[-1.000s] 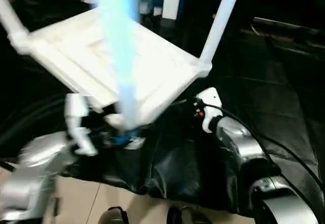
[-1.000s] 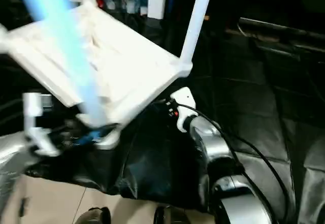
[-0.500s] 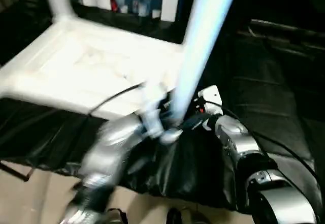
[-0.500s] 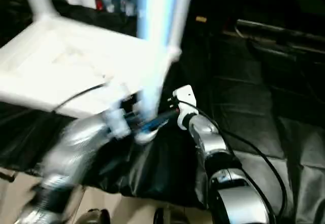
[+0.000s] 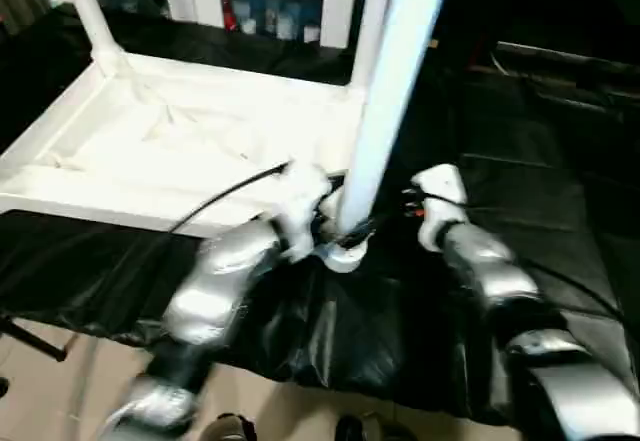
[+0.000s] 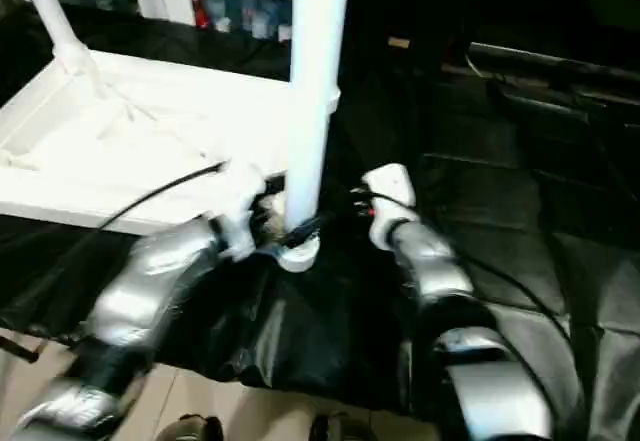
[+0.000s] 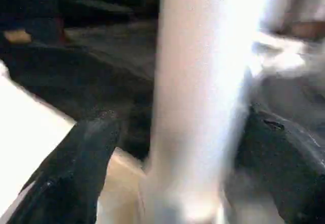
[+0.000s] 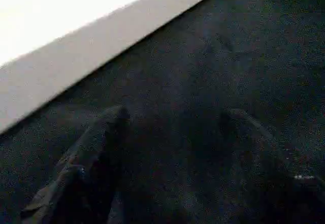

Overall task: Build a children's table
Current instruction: Rotate table base

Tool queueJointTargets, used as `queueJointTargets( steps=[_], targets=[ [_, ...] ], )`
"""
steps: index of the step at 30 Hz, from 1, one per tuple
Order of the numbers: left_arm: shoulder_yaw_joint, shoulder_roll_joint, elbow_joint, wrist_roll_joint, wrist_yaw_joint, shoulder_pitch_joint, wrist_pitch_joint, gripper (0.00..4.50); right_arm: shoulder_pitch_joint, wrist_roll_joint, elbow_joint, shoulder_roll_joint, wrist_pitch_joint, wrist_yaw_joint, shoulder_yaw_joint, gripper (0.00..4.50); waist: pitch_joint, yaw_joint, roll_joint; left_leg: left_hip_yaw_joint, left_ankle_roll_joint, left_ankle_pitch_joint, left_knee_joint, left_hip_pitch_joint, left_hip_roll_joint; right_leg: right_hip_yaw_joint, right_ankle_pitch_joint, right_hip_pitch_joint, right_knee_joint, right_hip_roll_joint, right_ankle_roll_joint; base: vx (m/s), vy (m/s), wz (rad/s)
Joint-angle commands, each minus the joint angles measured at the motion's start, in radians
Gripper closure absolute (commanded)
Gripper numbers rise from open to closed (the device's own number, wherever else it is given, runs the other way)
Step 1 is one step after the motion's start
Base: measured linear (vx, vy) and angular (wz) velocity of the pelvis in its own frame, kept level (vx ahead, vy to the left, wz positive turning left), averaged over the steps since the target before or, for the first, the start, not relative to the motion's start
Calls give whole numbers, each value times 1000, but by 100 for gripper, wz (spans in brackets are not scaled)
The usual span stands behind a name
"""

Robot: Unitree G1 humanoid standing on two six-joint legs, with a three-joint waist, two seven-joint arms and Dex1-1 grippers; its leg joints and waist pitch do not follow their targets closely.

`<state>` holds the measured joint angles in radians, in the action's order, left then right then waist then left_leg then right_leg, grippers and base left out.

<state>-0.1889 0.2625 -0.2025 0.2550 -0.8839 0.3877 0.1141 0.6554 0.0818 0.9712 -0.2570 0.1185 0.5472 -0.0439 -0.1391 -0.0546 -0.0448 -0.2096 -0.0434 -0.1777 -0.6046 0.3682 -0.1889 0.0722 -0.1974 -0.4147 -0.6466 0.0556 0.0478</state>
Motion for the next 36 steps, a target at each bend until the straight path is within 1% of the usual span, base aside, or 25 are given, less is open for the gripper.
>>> queueJointTargets(
  steps=[1,3,4,6,7,10,11,12,13,15,17,18,19,21,22,25,26,28,29,30,31,33,34,35,36],
  targets=[
    [-18,35,22,25,-101,-13,26,6,-25,18,-64,-20,-5,92,11,127,111,-7,5,25,91,-108,49,-9,-45,-68,-71,70,75,91,261,0,0,0],
    [-24,64,9,18,-140,-13,15,6,-40,19,-88,-37,-3,141,25,127,109,-11,8,27,69,-134,51,-13,-47,-66,-141,67,82,91,243,0,0,0],
    [-24,86,-13,4,-164,-3,1,32,-51,21,-111,-52,-4,187,38,127,110,-11,9,27,59,-146,53,-13,-48,-66,-170,67,85,91,237,0,0,0],
    [-24,106,-39,-12,-179,12,-3,44,-62,25,-135,-64,-9,230,48,127,110,-12,11,29,41,-165,55,-15,-49,-66,-210,66,87,90,218,0,0,0],
    [-30,127,-75,-36,-192,32,-26,44,-74,30,-163,-76,-13,272,58,127,109,-12,10,29,40,-169,55,-15,-48,-66,-216,65,90,90,215,0,0,0],
    [-65,178,-205,-134,-193,107,-119,79,-120,52,-268,-122,-37,412,98,127,109,-19,7,30,42,-188,57,-19,-46,-67,-258,64,98,86,170,0,0,0],
    [-71,182,-240,-150,-186,132,-130,88,-134,60,-301,-138,-53,452,109,127,112,-20,7,32,38,-171,57,-15,-48,-67,-242,67,92,91,175,0,0,0],
    [-73,182,-259,-155,-183,148,-133,91,-142,65,-320,-147,-64,476,114,127,110,-20,3,31,42,-170,57,-13,-45,-67,-244,67,96,87,168,0,0,0],
    [-85,188,-304,-184,-179,181,-157,101,-157,70,-357,-166,-86,521,128,127,113,-25,4,31,44,-161,55,-16,-47,-68,-233,65,93,91,174,0,0,0],
    [-94,192,-332,-204,-178,201,-176,117,-166,70,-379,-177,-100,547,135,127,116,-29,5,32,50,-144,54,-13,-49,-67,-208,65,89,93,184,0,0,0],
    [-101,192,-386,-220,-185,241,-199,134,-184,72,-421,-198,-127,590,150,99,114,-32,2,30,55,-143,54,-13,-45,-67,-209,65,93,90,179,0,0,0],
    [-109,190,-431,-233,-193,274,-219,138,-195,76,-452,-212,-147,614,162,92,115,-35,4,31,53,-137,54,-11,-47,-67,-197,65,90,93,186,0,0,0],
    [-120,189,-472,-249,-200,302,-244,138,-202,82,-474,-221,-164,626,168,92,115,-39,0,30,57,-141,53,-12,-42,-66,-208,66,95,89,175,0,0,0],
    [-130,186,-514,-267,-206,328,-274,162,-208,89,-495,-227,-183,636,172,80,116,-40,1,33,54,-145,53,-12,-45,-65,-221,66,94,95,172,0,0,0],
    [-136,180,-553,-279,-215,352,-296,174,-213,93,-510,-232,-197,642,173,64,113,-40,2,32,51,-151,54,-12,-44,-65,-241,65,99,94,167,0,0,0],
    [-145,168,-614,-297,-234,391,-323,184,-222,95,-538,-240,-214,647,174,50,114,-39,0,33,49,-148,55,-10,-45,-63,-237,65,100,94,170,0,0,0],
    [-156,159,-666,-313,-254,427,-340,194,-230,97,-561,-248,-227,652,174,39,111,-42,17,34,48,-153,55,-11,-43,-64,-230,63,102,93,171,0,0,0],
    [-166,154,-699,-324,-265,448,-356,216,-238,100,-579,-254,-238,655,173,19,114,-42,8,35,50,-154,56,-11,-44,-63,-203,68,99,92,177,0,0,0],
    [-176,145,-747,-331,-296,479,-368,228,-249,105,-607,-265,-256,658,172,13,112,-45,25,37,50,-156,55,-11,-43,-62,-195,67,101,94,183,0,0,0],
    [-179,140,-770,-336,-308,493,-374,228,-256,106,-619,-271,-263,658,171,6,115,-45,23,36,48,-160,55,-14,-44,-62,-184,67,100,93,187,0,0,0],
    [-182,136,-786,-340,-319,503,-378,239,-262,107,-629,-275,-267,658,171,2,115,-47,18,36,52,-155,55,-11,-43,-61,-164,72,98,93,194,0,0,0],
    [-186,133,-801,-346,-326,513,-380,263,-270,108,-639,-280,-270,657,171,0,115,-48,16,36,61,-147,55,-9,-43,-60,-143,73,96,95,208,0,0,0],
    [-190,124,-835,-357,-331,533,-394,263,-281,110,-657,-286,-282,657,168,0,115,-50,35,39,60,-149,53,-9,-44,-59,-145,72,95,98,217,0,0,0],
    [-190,122,-844,-360,-332,538,-398,285,-283,111,-662,-287,-284,657,167,0,117,-48,31,35,62,-159,52,-12,-43,-59,-137,72,101,93,216,0,0,0],
    [-190,117,-862,-365,-335,549,-404,285,-290,112,-671,-290,-290,657,165,0,117,-49,27,38,63,-157,54,-9,-44,-58,-130,76,97,94,220,0,0,0]
  ],
)
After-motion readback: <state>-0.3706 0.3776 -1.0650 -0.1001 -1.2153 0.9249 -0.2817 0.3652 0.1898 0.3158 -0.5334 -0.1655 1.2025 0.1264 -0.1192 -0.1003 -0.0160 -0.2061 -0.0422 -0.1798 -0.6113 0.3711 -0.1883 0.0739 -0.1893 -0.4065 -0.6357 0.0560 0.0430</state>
